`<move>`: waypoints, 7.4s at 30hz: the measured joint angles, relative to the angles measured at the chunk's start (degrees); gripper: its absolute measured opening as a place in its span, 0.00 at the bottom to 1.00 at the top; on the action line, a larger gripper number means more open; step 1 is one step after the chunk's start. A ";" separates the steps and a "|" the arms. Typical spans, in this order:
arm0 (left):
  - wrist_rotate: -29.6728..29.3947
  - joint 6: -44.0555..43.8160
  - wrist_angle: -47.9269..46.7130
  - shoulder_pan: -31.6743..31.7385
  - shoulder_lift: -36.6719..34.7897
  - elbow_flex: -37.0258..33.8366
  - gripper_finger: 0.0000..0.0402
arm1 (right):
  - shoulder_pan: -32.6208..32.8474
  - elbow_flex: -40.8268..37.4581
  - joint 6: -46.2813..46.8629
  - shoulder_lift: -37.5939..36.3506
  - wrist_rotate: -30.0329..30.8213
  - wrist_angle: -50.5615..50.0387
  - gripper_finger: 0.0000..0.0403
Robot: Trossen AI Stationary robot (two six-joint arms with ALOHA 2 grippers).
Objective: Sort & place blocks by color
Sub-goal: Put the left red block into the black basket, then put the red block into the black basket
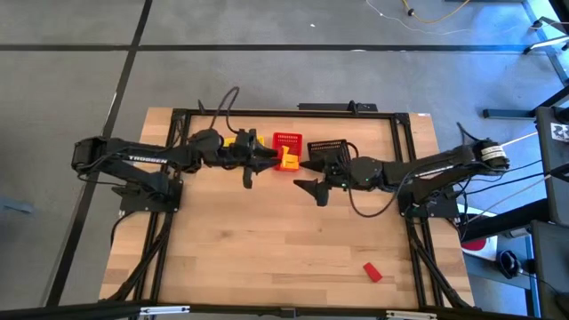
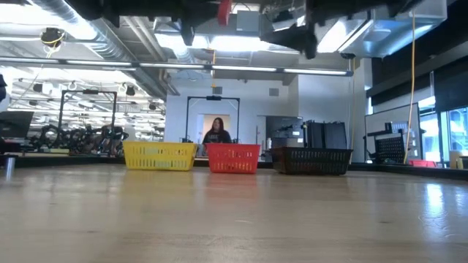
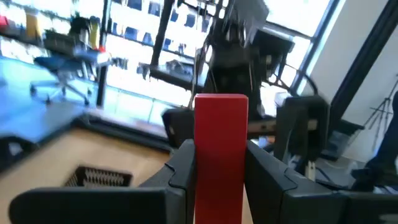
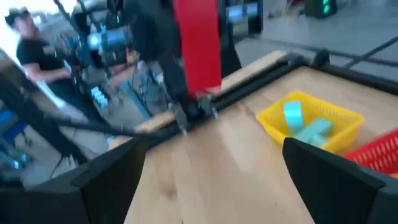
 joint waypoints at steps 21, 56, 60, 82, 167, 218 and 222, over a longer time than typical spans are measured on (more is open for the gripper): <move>-5.60 -6.93 12.68 -4.47 11.47 -0.04 0.21 | -5.58 0.02 -1.01 8.86 -13.24 14.43 0.83; 7.66 0.03 -20.33 6.82 -14.76 -0.13 0.55 | -5.60 -0.04 -7.25 -16.02 -11.02 -23.09 0.27; 4.89 2.26 -23.52 6.86 -21.42 -0.13 0.55 | -5.60 -0.32 -8.63 -21.44 -10.77 -24.56 0.27; -1.02 3.39 -23.87 6.10 -24.26 -0.11 0.55 | -21.24 24.47 -0.23 0.00 -3.08 -68.14 0.27; -11.35 5.23 -29.82 6.16 -24.24 -0.11 0.55 | 25.35 22.97 58.25 12.02 -36.10 -86.33 0.84; -14.82 4.77 -30.32 6.16 -24.24 -0.11 0.55 | 28.10 7.69 36.01 20.88 -33.28 -60.16 0.33; -14.81 3.30 -30.34 6.16 -24.24 -0.11 0.55 | 21.76 7.69 28.37 14.73 -21.65 -59.54 0.33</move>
